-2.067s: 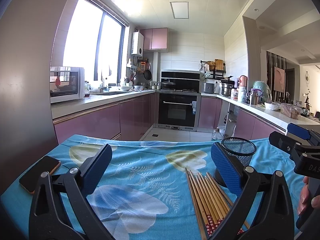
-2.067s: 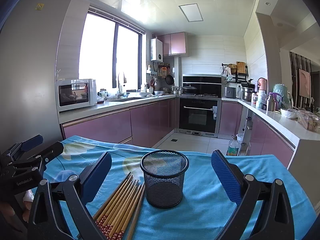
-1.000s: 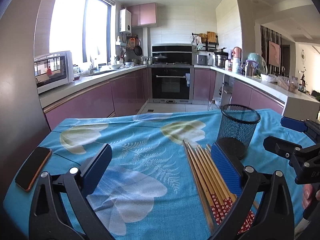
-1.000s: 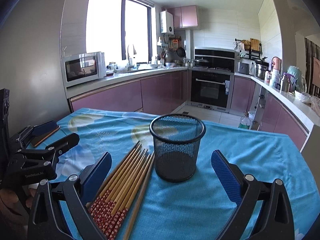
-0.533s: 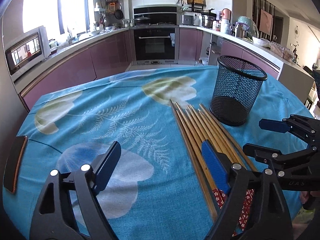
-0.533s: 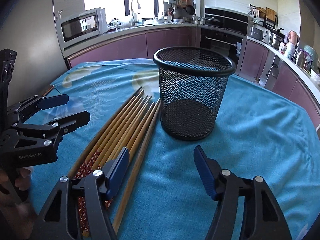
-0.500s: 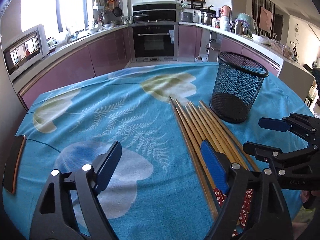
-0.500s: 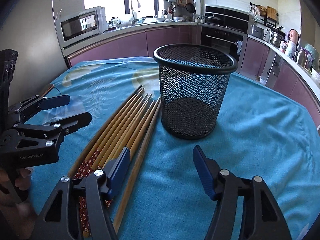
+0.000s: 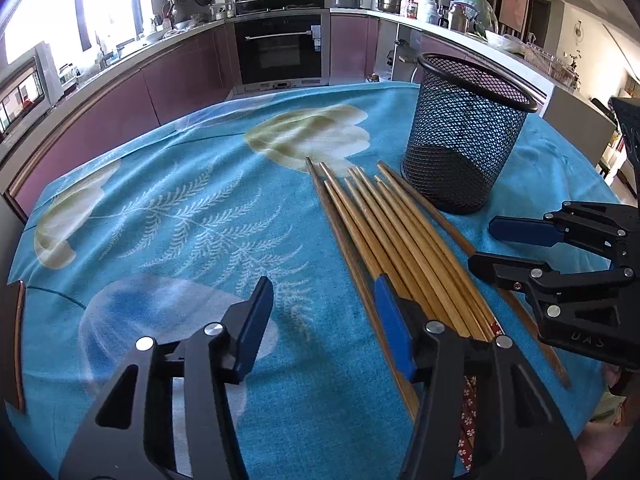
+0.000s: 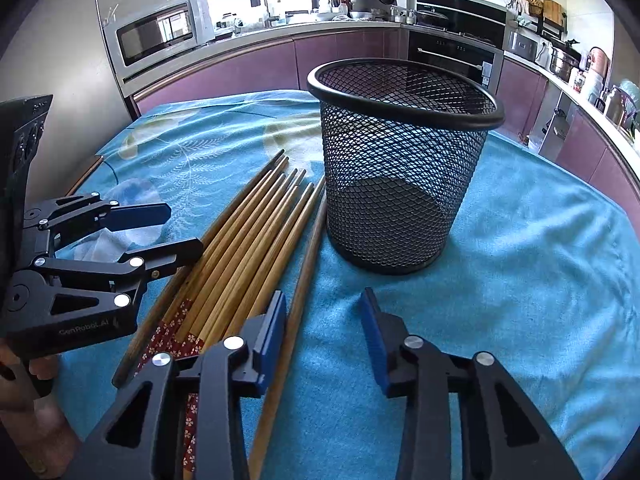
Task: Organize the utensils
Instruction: 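Close the right gripper on one wooden chopstick while the left gripper closes on another, then lift the chopsticks upright with both grippers and lower them into the black mesh cup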
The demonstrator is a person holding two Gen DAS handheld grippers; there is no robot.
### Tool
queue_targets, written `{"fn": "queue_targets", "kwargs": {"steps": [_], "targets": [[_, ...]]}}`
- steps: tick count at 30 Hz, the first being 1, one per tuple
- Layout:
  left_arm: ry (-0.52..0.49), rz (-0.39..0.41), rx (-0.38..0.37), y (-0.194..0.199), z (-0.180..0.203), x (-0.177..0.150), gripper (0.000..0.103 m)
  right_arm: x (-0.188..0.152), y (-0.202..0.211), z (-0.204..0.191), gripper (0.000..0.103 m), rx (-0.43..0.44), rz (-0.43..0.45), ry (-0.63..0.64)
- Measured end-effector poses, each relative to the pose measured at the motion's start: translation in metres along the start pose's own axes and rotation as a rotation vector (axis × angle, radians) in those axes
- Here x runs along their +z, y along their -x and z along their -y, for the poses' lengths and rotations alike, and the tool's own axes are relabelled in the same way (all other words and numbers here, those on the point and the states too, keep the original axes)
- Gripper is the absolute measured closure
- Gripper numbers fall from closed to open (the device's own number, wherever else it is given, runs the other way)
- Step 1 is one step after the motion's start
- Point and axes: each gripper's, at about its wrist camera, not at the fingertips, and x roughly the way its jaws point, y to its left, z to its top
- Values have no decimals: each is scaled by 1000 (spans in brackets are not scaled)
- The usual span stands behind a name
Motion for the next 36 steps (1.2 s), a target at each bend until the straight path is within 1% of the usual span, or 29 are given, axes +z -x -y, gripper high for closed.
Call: {"fn": "queue_targets", "kwargs": {"steps": [3,5,7,9,10,11,12,13,14,15,16,20,25,27,31,34,36], "targets": [[-19,-1,21,-1,2,3,50,3,-2,-1,70,-3,-7,3],[-27,-10,22,-3,5,5,51,4,-3,0,70,-3,-9,4],[-32,-22,19,-8,7,8,54,6,-4,0,70,-3,-11,3],[-17,-28,10,-13,6,12,55,9,-6,1,70,-2,-11,-1],[-19,-30,6,-14,6,14,61,10,-6,1,72,0,-11,-5],[-19,-32,3,-16,6,17,64,11,-6,3,76,5,-12,-10],[-16,-36,-2,-17,7,19,70,10,-5,5,81,14,-12,-14],[-13,-38,-4,-18,8,21,73,11,-4,7,93,40,-12,-25],[-10,-39,-5,-19,8,22,75,10,-4,9,96,71,-16,-40],[-3,-41,-9,-20,9,24,81,9,-4,11,96,75,-14,-49],[5,-42,-17,-21,9,25,90,9,-4,12,96,78,-11,-53],[36,-37,-33,-20,9,24,93,7,1,13,96,101,-2,-71],[75,-17,-53,-12,4,19,95,6,14,14,97,120,26,-61],[88,-4,-67,-2,1,18,95,7,21,15,97,139,47,-59],[97,39,-125,22,-5,22,95,10,38,18,97,189,96,-58],[98,89,-157,46,-8,29,95,13,52,20,97,222,136,-60],[97,126,-164,63,-8,34,95,16,60,22,97,235,160,-62]]}}
